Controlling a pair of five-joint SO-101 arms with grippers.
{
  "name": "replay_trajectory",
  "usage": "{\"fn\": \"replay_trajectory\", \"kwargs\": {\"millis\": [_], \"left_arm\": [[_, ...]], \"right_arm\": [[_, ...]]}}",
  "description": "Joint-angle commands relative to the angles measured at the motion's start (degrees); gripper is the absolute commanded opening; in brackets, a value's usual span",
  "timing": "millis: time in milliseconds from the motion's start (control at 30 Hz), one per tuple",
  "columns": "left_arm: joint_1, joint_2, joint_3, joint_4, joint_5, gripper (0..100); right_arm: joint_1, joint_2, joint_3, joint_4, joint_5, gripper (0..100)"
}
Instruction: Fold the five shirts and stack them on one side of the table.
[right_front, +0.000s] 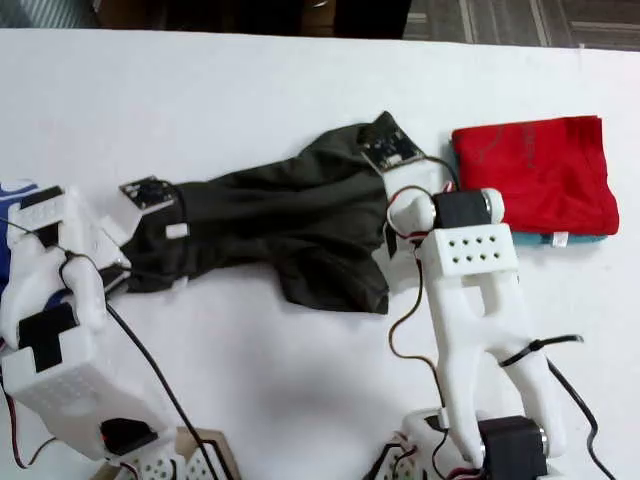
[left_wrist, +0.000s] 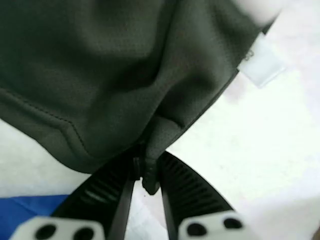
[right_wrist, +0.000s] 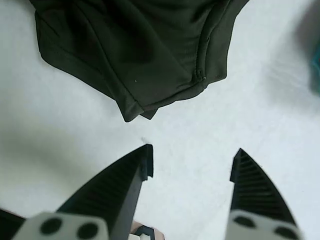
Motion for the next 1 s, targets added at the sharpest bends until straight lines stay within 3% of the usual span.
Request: {"fn": "replay_trajectory", "kwargs": {"millis": [0,367,700,967], "left_arm": [[-0.4,-1.7,-0.6,3.3,-0.5,2],[-0.7,-14.1,0.0,8.1,-0.4,2],[-0.4,-15.3,-0.5,7.4,3.5,3],[-0.7,-15.5,0.0,5.5,3.9,3]], "right_arm": [[0.2,-2.2,1.6,-3.2,-0.1,25.5],[-12.3,-2.0,4.7,-6.2,2.6,25.8],[-10.0,-1.7,14.5,-12.3,3.6,25.8],[-6.5,14.9,13.5,-31.8,3.2,25.7]]}}
